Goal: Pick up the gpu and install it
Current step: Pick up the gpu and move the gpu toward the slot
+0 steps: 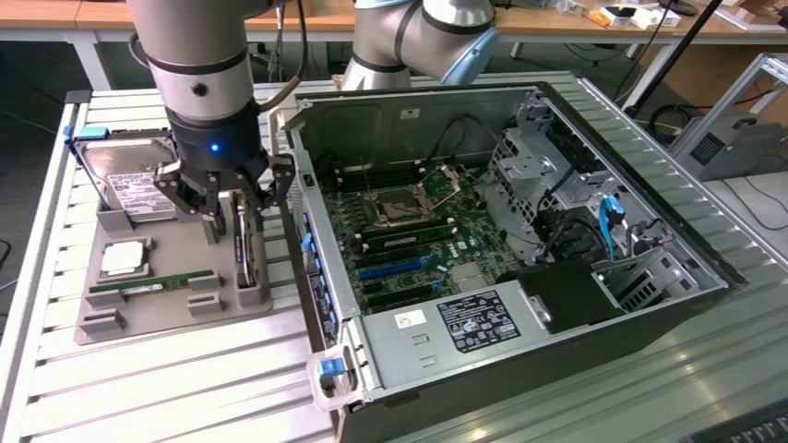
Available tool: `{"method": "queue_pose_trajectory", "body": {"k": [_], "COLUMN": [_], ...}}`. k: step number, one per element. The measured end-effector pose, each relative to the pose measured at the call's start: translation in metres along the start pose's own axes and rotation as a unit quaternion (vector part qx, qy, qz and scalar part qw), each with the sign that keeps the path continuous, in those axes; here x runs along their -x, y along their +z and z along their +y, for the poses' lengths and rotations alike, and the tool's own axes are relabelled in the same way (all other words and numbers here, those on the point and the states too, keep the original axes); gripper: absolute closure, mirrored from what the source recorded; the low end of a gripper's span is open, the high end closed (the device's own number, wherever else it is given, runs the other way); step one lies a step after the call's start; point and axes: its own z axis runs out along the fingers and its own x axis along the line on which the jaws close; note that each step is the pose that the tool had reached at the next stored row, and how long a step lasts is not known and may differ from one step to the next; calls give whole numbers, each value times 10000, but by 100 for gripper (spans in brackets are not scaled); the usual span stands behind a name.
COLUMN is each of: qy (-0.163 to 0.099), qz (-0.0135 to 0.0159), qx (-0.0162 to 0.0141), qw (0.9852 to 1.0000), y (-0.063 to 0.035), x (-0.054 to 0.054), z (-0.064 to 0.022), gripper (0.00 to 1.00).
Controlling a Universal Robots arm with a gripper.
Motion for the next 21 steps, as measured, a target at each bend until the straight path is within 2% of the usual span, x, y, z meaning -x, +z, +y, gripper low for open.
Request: {"method": "queue_pose_trajectory", "body": {"k": [21], "qy": [0], "qz": [0], "qx": [0], "qw": [10000], "y": [56], "x": [-2], "z": [0], "gripper": [52]}}
